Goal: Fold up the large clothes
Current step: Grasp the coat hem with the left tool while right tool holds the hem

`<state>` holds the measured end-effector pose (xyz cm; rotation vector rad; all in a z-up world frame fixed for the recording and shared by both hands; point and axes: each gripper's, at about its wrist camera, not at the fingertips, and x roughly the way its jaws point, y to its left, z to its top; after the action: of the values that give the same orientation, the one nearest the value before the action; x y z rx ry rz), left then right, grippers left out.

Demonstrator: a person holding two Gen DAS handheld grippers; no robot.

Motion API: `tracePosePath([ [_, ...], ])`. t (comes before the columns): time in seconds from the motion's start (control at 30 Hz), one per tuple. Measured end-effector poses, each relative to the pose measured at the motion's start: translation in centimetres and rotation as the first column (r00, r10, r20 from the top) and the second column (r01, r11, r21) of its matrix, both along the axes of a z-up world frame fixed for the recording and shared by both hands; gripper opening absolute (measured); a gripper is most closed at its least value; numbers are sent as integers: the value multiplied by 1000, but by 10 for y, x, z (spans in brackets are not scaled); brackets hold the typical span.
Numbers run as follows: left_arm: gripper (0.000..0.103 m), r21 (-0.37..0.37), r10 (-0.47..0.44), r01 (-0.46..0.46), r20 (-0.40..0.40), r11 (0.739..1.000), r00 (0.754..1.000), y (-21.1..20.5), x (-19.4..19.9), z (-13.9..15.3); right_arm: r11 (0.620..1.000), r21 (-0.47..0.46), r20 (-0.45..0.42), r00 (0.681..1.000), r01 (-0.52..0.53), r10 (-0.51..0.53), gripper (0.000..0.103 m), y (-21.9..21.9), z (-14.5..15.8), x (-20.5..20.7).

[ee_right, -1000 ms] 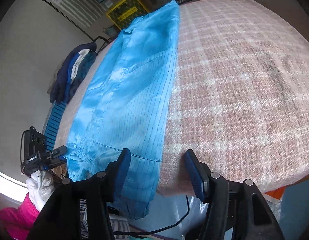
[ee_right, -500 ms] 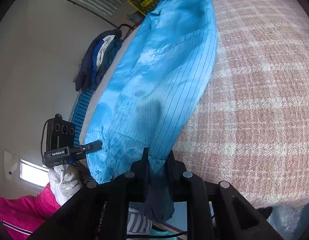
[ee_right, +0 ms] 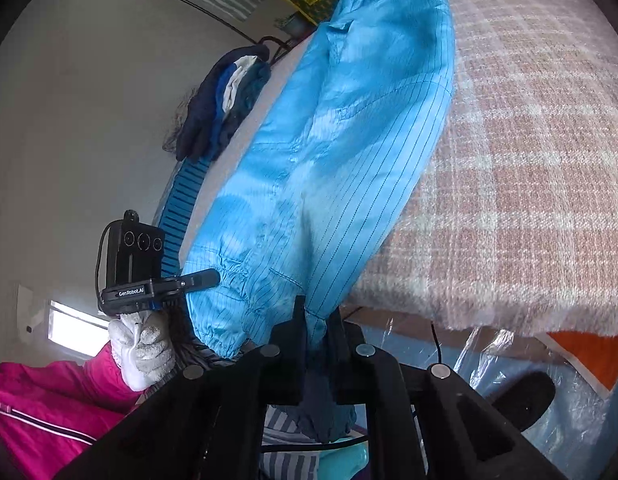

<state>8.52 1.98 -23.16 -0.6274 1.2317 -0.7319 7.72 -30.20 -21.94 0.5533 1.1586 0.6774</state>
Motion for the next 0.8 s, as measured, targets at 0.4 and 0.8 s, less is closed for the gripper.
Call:
tracePosePath([
  [0.4, 7, -101, 9, -11, -11, 995, 1000, -1, 41, 43, 982, 155, -10, 994, 108, -108, 5, -8, 34, 18],
  [0.8, 7, -111, 109, -103, 49, 988, 993, -7, 152, 59, 956, 146, 58, 963, 253, -263, 5, -14, 63, 121],
])
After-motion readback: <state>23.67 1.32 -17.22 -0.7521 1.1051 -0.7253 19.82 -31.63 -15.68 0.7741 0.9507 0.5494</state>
